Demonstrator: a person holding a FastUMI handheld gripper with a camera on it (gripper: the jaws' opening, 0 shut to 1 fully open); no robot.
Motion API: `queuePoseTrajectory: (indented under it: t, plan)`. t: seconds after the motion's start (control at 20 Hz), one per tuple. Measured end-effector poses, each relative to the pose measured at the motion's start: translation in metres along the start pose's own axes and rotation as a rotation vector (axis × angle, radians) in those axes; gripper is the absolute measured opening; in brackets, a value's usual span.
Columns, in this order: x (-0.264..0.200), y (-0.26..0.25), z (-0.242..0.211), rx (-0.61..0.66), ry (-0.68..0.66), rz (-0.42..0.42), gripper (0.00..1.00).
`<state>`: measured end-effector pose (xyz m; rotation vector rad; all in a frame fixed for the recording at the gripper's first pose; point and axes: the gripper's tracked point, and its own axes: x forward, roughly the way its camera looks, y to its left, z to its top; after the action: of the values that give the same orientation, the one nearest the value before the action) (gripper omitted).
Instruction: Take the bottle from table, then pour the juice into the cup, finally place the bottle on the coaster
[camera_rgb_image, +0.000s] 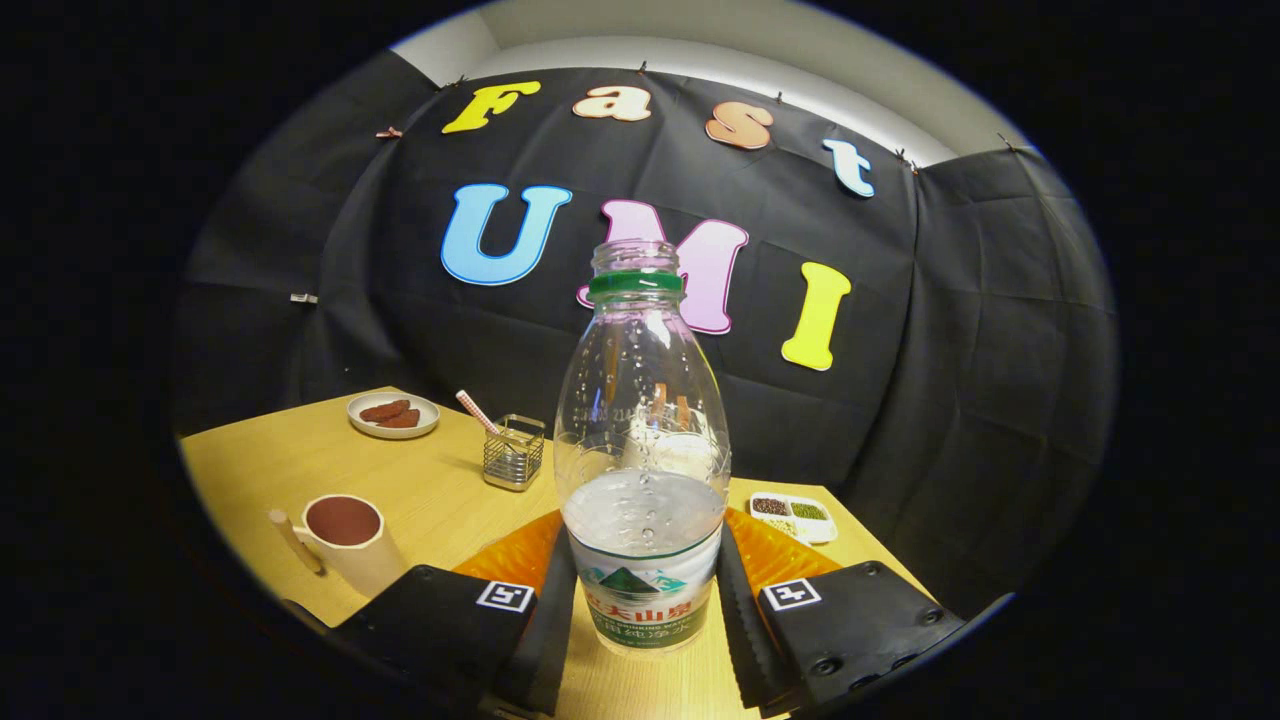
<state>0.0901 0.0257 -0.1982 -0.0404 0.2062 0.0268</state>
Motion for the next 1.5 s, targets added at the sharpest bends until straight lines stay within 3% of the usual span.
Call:
queuePoseTrajectory:
  t: [0.3,0.8,1.5]
  plan:
    - [-0.008,0.030,0.034,-0.033,0.008,0.050,0.68]
    - [-0.015,0.075,0.035,-0.266,0.043,0.120,0.68]
    - [-0.016,0.103,0.021,-0.650,0.011,0.133,0.68]
